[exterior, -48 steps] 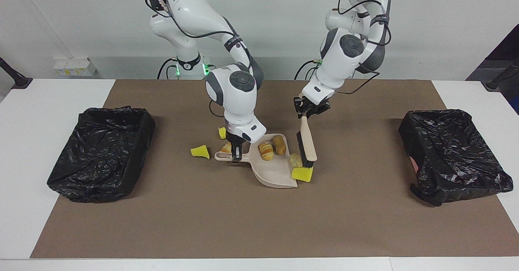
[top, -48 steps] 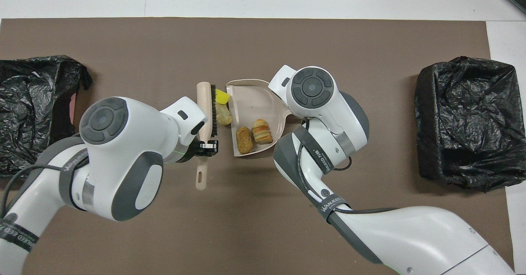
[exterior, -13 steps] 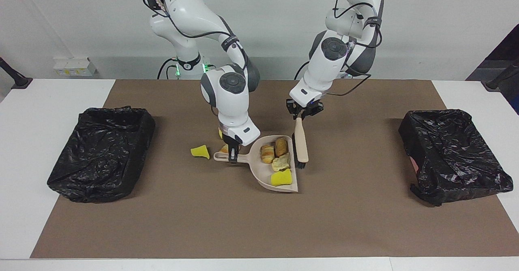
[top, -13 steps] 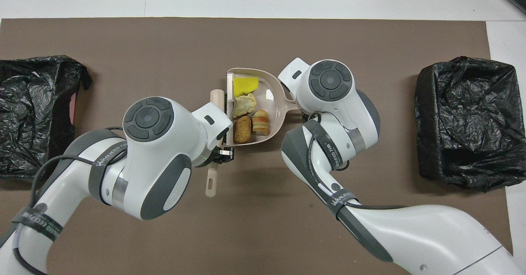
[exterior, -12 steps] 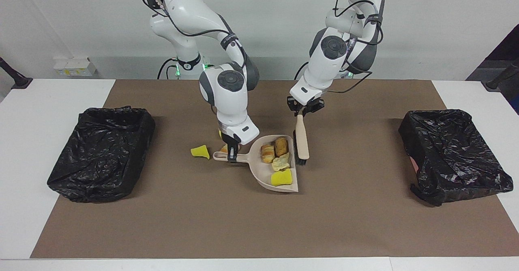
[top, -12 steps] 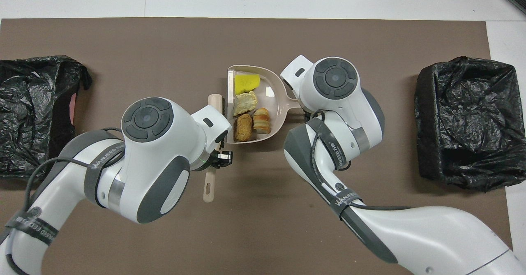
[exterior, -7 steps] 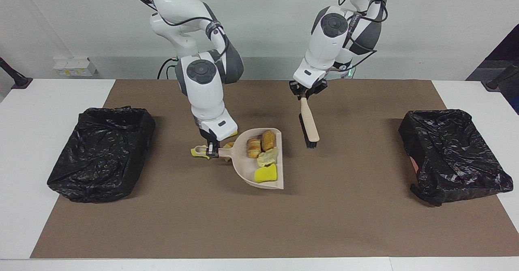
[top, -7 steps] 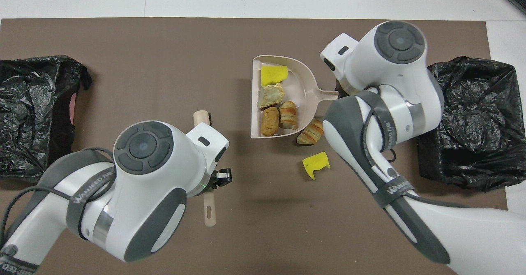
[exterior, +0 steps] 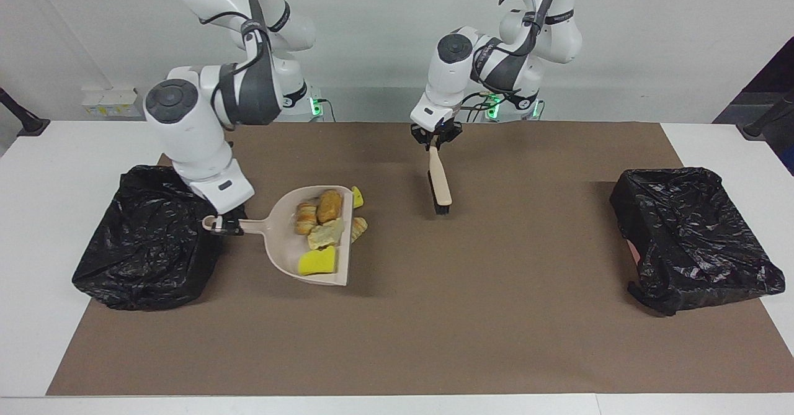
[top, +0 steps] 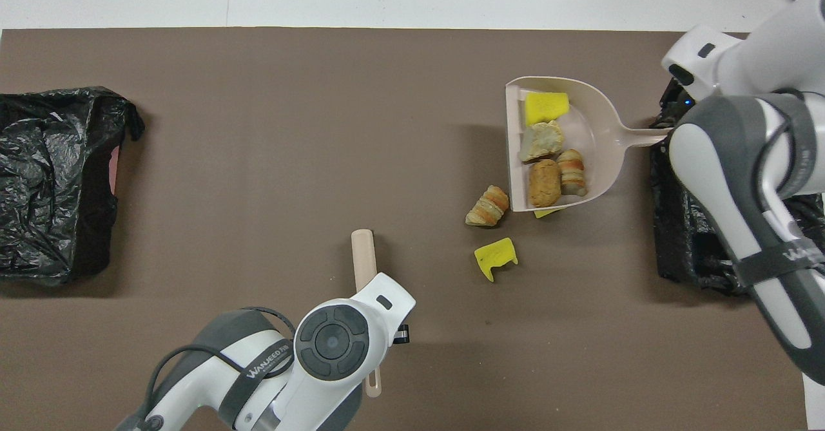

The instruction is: Sweep and dump trash in bin

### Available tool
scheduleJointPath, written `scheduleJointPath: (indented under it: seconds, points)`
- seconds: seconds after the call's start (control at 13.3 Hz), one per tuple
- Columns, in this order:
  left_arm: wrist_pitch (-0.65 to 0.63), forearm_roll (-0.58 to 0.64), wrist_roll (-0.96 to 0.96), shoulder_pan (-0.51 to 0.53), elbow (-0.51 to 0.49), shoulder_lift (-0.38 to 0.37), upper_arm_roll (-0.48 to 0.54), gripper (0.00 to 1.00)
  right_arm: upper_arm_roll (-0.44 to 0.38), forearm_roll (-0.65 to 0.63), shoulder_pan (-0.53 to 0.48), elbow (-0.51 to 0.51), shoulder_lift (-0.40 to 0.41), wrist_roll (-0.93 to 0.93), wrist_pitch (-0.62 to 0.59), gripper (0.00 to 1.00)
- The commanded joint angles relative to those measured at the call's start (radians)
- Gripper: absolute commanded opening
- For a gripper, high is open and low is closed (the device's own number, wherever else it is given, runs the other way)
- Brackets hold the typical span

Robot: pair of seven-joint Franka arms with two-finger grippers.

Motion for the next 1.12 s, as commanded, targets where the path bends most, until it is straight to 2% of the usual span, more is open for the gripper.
scheduleJointPath:
  seconds: [0.0, 0.22, 0.52, 0.67, 0.82, 1.05]
  points:
    - [0.043, 0.016, -0.002, -0.025, -0.049, -0.026, 0.017, 0.0, 0.004, -0.004, -0.085, 0.004, -0.037, -0.091, -0.058, 0.0]
    - [0.149, 0.016, 0.021, -0.021, -0.084, -0.019, 0.017, 0.0, -0.007, -0.085, -0.183, 0.004, -0.062, -0.223, -0.057, 0.0]
    - [0.151, 0.015, 0.021, -0.021, -0.098, -0.017, 0.017, 0.0, -0.006, -0.23, -0.313, 0.001, -0.089, -0.334, -0.034, 0.0]
    - [0.148, 0.015, 0.021, -0.021, -0.098, -0.014, 0.017, 0.0, -0.013, -0.299, -0.346, 0.0, -0.09, -0.334, -0.012, 0.0]
    - [0.157, 0.016, 0.021, -0.024, -0.098, 0.01, 0.017, 0.0, -0.015, -0.422, -0.356, -0.01, -0.096, -0.297, 0.026, 0.0]
    - [0.157, 0.015, 0.014, -0.022, -0.086, 0.02, 0.017, 0.0, -0.009, -0.594, -0.343, -0.039, -0.112, -0.134, 0.035, 0.0]
